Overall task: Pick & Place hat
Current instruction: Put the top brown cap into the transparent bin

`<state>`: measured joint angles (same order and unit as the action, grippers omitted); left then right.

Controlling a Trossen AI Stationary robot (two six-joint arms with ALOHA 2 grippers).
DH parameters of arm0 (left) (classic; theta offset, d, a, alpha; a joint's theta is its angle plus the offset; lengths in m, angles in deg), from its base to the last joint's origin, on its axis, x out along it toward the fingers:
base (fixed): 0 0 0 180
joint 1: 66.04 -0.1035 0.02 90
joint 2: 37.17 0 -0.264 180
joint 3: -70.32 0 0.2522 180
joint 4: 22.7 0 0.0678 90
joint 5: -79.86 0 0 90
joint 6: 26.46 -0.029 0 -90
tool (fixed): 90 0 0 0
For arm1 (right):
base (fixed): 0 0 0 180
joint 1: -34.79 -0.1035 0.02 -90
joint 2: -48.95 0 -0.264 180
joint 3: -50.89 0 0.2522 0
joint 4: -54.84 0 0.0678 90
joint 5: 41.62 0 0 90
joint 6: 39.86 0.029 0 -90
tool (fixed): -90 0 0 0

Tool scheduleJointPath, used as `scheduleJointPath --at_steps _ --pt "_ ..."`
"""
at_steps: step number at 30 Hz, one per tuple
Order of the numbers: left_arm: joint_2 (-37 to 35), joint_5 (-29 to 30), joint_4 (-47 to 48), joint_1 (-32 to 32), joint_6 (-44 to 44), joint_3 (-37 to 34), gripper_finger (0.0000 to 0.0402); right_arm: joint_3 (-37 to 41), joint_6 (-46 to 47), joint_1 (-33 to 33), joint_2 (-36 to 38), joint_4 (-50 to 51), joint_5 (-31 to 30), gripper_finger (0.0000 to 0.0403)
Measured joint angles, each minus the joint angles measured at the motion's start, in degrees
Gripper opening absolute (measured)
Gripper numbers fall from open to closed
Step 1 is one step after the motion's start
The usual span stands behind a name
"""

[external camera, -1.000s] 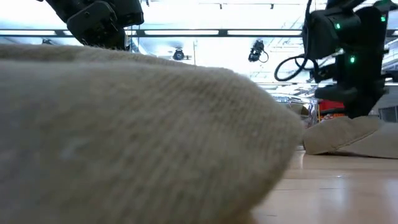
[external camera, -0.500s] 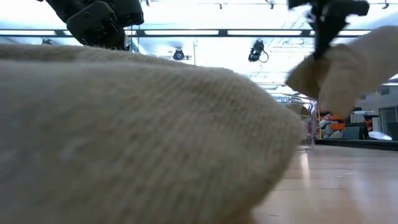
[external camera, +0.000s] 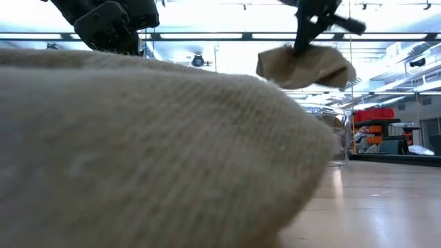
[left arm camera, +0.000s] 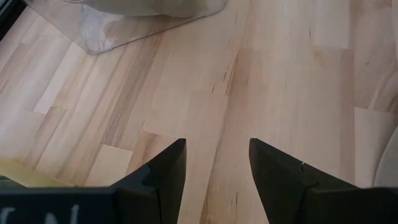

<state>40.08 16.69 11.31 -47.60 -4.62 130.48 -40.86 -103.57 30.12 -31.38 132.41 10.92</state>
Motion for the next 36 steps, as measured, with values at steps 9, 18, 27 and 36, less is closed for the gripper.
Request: scheduleJointPath --at_steps 9,18,27,36 --pt "0.00 0.00 -0.13 0.00 0.02 0.00 0.0179 10.79 -31.07 8.20 0.03 -21.82 4.99 0.0001" --pt "0.00 0.00 -0.13 0.00 -0.02 0.00 0.0179 15.72 -25.52 9.36 0.05 -25.87 22.89 0.0000" --pt "0.01 0.07 -0.19 0.00 0.02 0.00 0.0179 20.44 -6.53 11.76 0.07 -28.70 36.97 0.0010" --pt "0.02 0.04 -0.24 0.00 0.04 0.00 0.0179 25.49 12.18 13.67 0.07 -34.38 29.35 0.0037"
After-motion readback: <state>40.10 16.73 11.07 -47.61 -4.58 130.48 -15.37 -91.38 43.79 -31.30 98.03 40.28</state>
